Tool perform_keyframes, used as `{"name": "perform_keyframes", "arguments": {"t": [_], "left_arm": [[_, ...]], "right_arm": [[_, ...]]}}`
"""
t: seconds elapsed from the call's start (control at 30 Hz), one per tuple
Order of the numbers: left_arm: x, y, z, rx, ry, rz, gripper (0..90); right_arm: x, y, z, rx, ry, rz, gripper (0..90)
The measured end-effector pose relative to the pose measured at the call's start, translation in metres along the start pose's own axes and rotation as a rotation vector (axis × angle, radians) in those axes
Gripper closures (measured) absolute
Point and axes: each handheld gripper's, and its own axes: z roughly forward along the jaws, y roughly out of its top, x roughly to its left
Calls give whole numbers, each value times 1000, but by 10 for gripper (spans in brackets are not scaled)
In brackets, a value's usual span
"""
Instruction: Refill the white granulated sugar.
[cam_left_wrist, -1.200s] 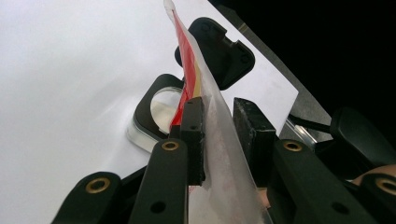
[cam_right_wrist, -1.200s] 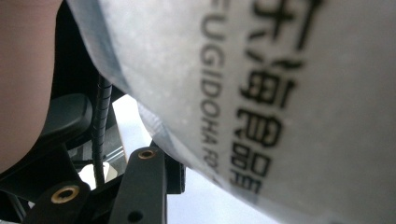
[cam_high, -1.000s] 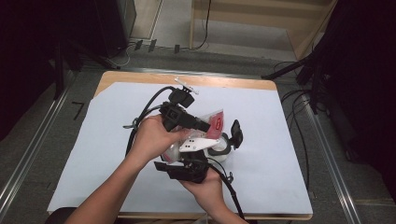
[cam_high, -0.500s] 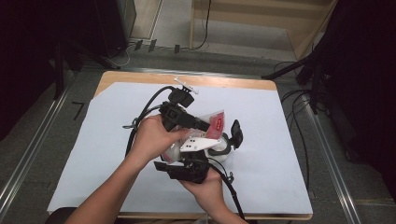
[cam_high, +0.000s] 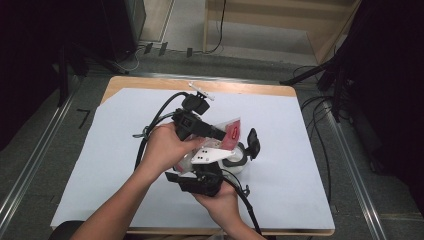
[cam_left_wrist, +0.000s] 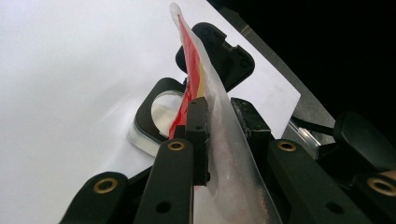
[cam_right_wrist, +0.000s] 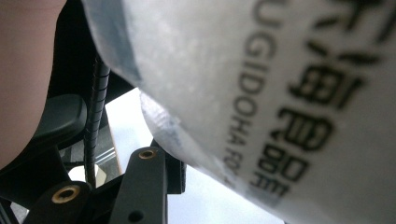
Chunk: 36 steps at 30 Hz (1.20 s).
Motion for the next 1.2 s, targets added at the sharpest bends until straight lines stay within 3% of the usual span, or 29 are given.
{"name": "perform_keyframes", "arguments": {"t": [0.5,0.97,1.2], "left_arm": [[-6,0,0,-5,33,13,779],[-1,0,0,-13,5,-6,774],[5,0,-8,-41,-16,-27,775]], "right_arm": [[-2,0,1,-20,1,5,641],[-2,-1,0,-8,-1,-24,642],[1,3,-3,-8,2,-52,642]]}}
